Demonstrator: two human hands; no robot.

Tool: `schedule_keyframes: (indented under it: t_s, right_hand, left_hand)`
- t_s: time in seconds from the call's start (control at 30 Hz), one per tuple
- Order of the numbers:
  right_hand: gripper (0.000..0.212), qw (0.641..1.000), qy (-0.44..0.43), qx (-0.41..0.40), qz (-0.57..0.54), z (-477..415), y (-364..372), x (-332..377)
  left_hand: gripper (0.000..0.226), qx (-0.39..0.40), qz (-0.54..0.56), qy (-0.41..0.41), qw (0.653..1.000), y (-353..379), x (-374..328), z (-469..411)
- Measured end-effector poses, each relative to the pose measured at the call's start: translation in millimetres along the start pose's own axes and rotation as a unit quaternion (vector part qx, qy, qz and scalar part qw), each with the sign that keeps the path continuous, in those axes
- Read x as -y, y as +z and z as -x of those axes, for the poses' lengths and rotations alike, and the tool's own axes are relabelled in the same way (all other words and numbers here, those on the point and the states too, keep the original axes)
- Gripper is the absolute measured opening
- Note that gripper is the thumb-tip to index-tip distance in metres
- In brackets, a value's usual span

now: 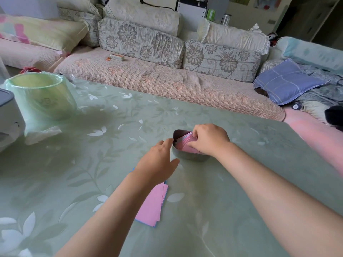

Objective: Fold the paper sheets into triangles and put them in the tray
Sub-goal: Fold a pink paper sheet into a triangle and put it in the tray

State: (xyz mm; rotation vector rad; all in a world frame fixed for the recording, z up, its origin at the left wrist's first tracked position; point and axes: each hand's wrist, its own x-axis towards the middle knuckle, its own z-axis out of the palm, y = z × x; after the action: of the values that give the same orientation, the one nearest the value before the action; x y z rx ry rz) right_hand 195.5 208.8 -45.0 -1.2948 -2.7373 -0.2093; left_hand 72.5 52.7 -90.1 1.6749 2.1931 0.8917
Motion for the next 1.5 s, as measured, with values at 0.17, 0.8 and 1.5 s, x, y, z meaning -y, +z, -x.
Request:
schedule_keyframes:
  t_s: [0.17, 0.8, 1.5]
  right_hand:
    - [0.015, 0.991, 0.002, -0.032, -0.13, 33, -23, 16]
    - [0.057, 0.97, -0.04, 0.169, -0.168, 117, 4, 105]
    - [0.039, 0.921, 0.045, 0.145, -0.359, 109, 24, 102]
  left_hand:
    - [0.059, 0.009, -0.033, -0.013, 0.999, -20, 12, 13]
    - [0.104, 0.181, -0.159, -0.011, 0.97, -62, 55, 82]
    - [0.096, 0.152, -0.132, -0.027, 0.979, -62, 52, 76]
